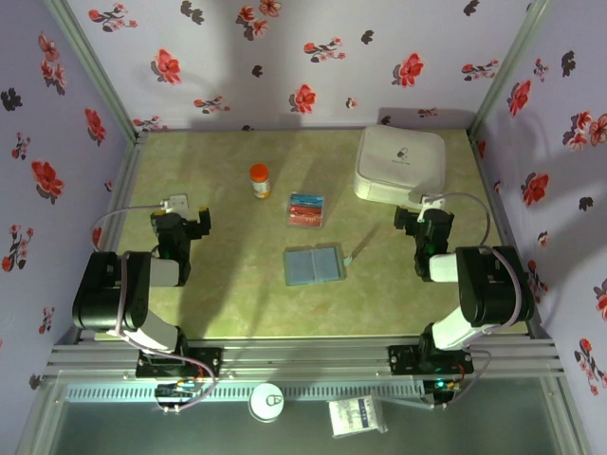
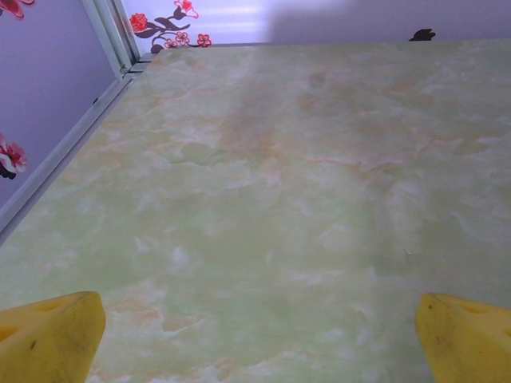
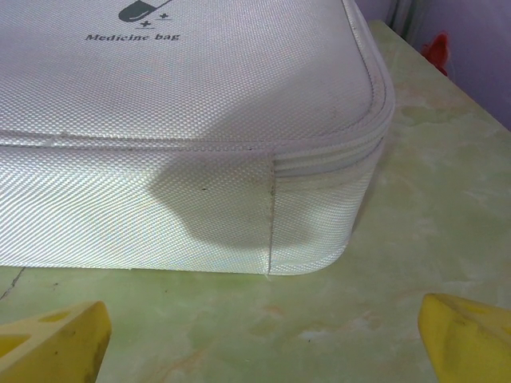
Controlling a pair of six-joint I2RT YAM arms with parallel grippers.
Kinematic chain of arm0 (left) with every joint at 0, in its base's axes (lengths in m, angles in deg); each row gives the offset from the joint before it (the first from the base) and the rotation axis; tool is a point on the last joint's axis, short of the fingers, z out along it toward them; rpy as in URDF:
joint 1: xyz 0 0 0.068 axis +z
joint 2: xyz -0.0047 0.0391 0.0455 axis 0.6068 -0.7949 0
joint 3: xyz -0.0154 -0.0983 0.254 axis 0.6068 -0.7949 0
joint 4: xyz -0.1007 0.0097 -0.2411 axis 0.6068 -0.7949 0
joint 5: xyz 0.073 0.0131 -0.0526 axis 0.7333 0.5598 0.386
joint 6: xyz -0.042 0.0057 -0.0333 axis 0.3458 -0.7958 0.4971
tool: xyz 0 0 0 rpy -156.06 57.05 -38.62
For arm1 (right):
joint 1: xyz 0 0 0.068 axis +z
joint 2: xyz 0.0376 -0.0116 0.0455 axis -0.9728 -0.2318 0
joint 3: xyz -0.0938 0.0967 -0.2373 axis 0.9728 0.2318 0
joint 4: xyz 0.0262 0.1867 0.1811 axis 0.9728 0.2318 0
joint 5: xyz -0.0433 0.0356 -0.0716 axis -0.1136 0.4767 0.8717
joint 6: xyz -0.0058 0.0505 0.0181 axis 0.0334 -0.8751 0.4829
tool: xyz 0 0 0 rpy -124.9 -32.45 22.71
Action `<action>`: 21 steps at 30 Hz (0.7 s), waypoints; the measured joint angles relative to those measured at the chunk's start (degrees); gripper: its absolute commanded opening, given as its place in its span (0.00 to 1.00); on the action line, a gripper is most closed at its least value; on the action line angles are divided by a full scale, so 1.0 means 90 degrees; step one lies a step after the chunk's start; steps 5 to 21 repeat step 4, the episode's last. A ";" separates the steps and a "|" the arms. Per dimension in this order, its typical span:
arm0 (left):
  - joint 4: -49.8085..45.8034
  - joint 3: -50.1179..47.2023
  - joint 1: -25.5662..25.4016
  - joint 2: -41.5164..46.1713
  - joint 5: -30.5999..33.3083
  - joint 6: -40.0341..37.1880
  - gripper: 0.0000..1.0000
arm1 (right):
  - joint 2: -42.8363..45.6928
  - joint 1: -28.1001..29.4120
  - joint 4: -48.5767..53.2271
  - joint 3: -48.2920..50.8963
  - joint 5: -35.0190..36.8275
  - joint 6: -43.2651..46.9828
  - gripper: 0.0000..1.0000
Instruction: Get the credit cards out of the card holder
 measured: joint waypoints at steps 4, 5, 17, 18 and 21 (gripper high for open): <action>0.0000 0.0000 0.0000 0.0000 -0.0017 0.0000 1.00 | 0.0000 0.0000 0.0000 0.0000 0.0000 0.0000 0.99; 0.0000 0.0000 0.0000 0.0000 -0.0017 0.0000 1.00 | 0.0000 0.0000 0.0000 0.0000 0.0000 0.0000 0.99; 0.0000 0.0000 0.0000 0.0000 -0.0017 0.0000 1.00 | 0.0000 0.0000 0.0000 0.0000 0.0000 0.0000 0.99; 0.0000 0.0000 0.0000 0.0000 -0.0017 0.0000 1.00 | 0.0000 0.0000 0.0000 0.0000 0.0000 0.0000 0.99; 0.0000 0.0000 0.0000 0.0000 -0.0017 0.0000 1.00 | 0.0000 0.0000 0.0000 0.0000 0.0000 0.0000 0.99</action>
